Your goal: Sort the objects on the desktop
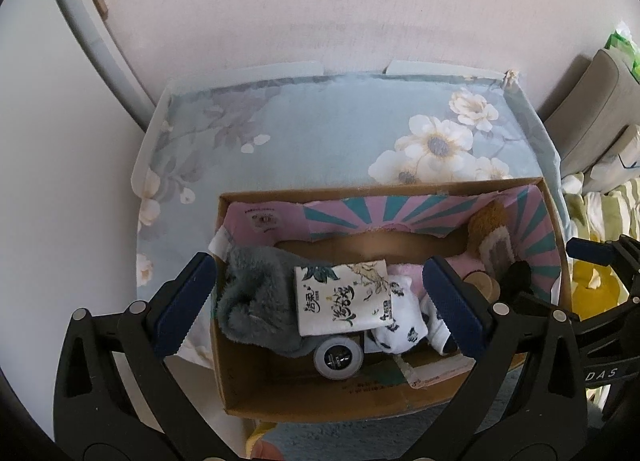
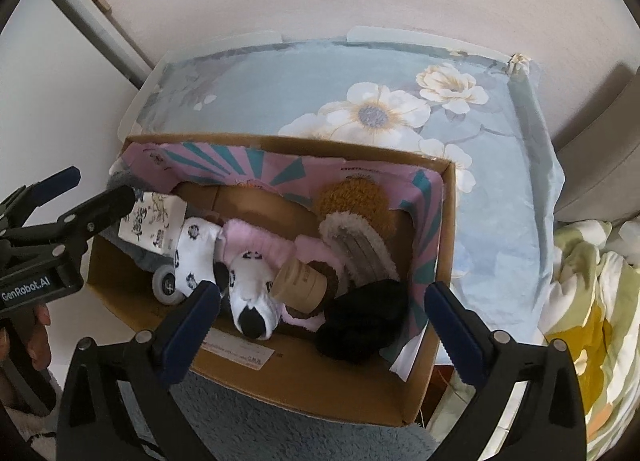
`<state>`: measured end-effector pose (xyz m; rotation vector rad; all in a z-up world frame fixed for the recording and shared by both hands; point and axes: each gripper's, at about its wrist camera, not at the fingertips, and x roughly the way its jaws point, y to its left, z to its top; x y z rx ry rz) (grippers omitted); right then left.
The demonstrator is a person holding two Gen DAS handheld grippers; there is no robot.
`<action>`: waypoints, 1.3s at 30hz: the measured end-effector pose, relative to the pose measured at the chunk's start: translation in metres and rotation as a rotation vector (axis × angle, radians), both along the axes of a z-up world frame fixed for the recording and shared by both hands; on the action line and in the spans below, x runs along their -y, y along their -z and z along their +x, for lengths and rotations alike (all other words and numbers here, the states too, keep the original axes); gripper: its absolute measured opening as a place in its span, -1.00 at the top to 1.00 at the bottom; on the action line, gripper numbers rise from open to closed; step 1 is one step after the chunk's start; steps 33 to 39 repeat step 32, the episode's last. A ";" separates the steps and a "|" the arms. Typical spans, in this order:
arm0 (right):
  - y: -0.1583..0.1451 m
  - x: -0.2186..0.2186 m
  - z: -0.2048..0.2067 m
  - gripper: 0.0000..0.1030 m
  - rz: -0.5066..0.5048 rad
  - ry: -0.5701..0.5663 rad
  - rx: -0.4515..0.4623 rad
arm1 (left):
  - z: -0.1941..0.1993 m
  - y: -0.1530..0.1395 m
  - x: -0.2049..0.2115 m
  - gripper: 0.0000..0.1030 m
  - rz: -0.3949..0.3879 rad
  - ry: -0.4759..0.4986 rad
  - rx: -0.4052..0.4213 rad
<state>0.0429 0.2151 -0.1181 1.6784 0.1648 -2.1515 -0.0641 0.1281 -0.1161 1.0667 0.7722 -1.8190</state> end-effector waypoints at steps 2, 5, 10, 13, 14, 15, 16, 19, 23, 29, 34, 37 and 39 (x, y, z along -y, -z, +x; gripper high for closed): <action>-0.004 -0.002 -0.003 -0.98 -0.004 0.014 -0.010 | -0.001 -0.006 0.003 -0.99 -0.008 -0.002 -0.007; -0.014 -0.004 -0.008 -0.98 -0.010 0.038 -0.029 | 0.000 -0.019 0.007 -0.99 -0.027 -0.010 -0.017; -0.035 -0.009 -0.015 -0.98 0.003 0.095 -0.083 | -0.001 -0.045 0.013 -0.99 -0.071 -0.034 -0.029; -0.048 -0.008 -0.016 -0.98 0.018 0.121 -0.132 | -0.001 -0.061 0.015 -0.99 -0.118 -0.056 -0.024; -0.052 -0.009 -0.017 -0.98 0.018 0.131 -0.147 | -0.001 -0.066 0.015 -0.99 -0.133 -0.060 -0.026; -0.056 -0.009 -0.017 -0.98 0.017 0.140 -0.161 | -0.001 -0.070 0.015 -1.00 -0.144 -0.063 -0.030; -0.057 -0.009 -0.018 -0.98 0.018 0.145 -0.169 | -0.002 -0.073 0.015 -0.99 -0.154 -0.065 -0.038; -0.058 -0.009 -0.022 -0.98 0.021 0.163 -0.185 | -0.002 -0.079 0.016 -0.99 -0.168 -0.068 -0.046; -0.058 -0.009 -0.025 -0.98 0.034 0.167 -0.190 | -0.004 -0.079 0.019 -0.99 -0.171 -0.070 -0.049; -0.059 -0.008 -0.027 -0.98 0.043 0.173 -0.206 | -0.002 -0.073 0.022 -0.99 -0.152 -0.076 -0.058; -0.060 -0.008 -0.028 -0.98 0.048 0.175 -0.212 | -0.001 -0.073 0.021 -0.99 -0.153 -0.082 -0.056; -0.060 -0.008 -0.028 -0.98 0.048 0.175 -0.212 | -0.001 -0.073 0.021 -0.99 -0.153 -0.082 -0.056; -0.060 -0.008 -0.028 -0.98 0.048 0.175 -0.212 | -0.001 -0.073 0.021 -0.99 -0.153 -0.082 -0.056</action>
